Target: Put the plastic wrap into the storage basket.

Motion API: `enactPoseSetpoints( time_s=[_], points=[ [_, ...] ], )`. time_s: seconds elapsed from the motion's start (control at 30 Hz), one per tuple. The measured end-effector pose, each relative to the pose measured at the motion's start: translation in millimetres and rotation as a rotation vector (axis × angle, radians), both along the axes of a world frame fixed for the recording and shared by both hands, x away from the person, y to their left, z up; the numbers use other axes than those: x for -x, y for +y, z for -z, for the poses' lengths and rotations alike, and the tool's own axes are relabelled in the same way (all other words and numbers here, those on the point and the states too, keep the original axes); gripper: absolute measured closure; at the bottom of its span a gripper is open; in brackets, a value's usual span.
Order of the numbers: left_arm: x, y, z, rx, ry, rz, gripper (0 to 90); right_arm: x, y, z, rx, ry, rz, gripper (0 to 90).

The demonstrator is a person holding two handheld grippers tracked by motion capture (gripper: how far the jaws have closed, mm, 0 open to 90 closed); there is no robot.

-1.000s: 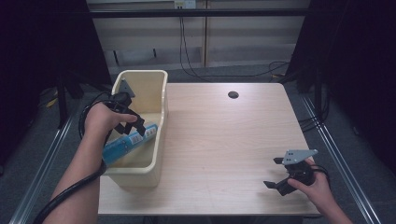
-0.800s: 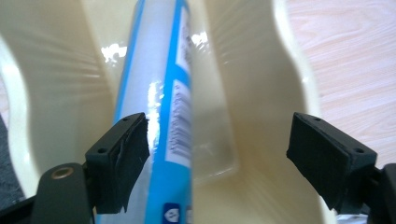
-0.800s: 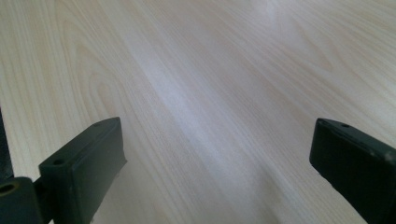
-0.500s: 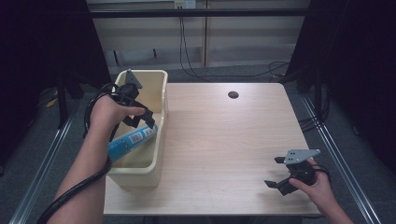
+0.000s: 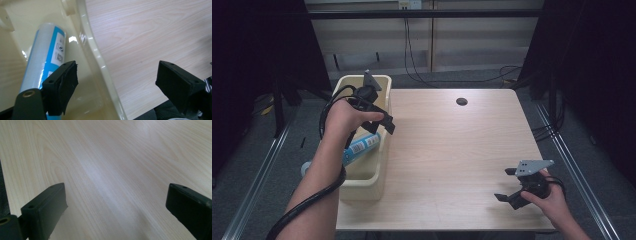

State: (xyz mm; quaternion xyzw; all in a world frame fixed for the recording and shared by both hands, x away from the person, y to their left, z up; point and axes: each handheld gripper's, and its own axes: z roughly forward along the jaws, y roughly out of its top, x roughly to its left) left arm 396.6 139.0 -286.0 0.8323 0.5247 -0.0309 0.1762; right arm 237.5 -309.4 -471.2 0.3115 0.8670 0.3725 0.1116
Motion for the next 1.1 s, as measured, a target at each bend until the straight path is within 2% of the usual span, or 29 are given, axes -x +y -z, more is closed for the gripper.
enactPoseSetpoints(
  time_s=[0.07, 0.3, 0.37, 0.4, 0.47, 0.7, 0.73, 0.77, 0.93, 1.1],
  points=[
    [1.1, -5.2, -0.4, 0.007, -0.005, 0.002, 17.1, 0.1, 0.1, 0.0, 0.001, -0.001, -0.001, 3.1],
    [1.9, -19.8, -2.8, 0.013, -0.026, 0.059, 17.1, 0.4, 0.5, -0.4, 0.001, -0.005, -0.002, 3.1],
    [2.7, -24.7, -4.2, 0.027, -0.033, 0.051, 17.1, 0.3, 0.6, -0.4, -0.001, -0.004, -0.005, 3.1],
    [2.6, -26.1, -4.7, 0.024, -0.034, 0.066, 17.1, 0.4, 0.5, -0.6, 0.000, -0.006, -0.002, 3.1],
    [2.7, -30.5, -5.3, 0.028, -0.039, 0.065, 17.1, 0.4, 0.5, -0.8, -0.003, -0.002, -0.005, 3.1],
    [2.2, -42.4, -3.9, 0.041, -0.043, 0.091, 17.0, 0.8, 1.0, -1.2, -0.006, -0.003, -0.005, 3.1],
    [1.4, -43.6, -3.9, 0.037, -0.047, 0.107, 16.9, 0.9, 0.9, -1.4, -0.006, -0.002, -0.005, 3.1],
    [1.8, -45.3, -3.7, 0.042, -0.045, 0.099, 16.9, 0.9, 0.9, -1.4, -0.006, -0.002, -0.005, 3.1],
    [1.3, -54.3, -1.3, 0.051, -0.055, 0.122, 16.8, 0.6, 0.9, -1.2, -0.001, -0.009, -0.003, 3.1],
    [1.6, -64.5, 4.3, 0.057, -0.042, 0.142, 16.7, 1.0, 1.1, -1.8, -0.004, -0.005, -0.006, 3.1]
  ],
)
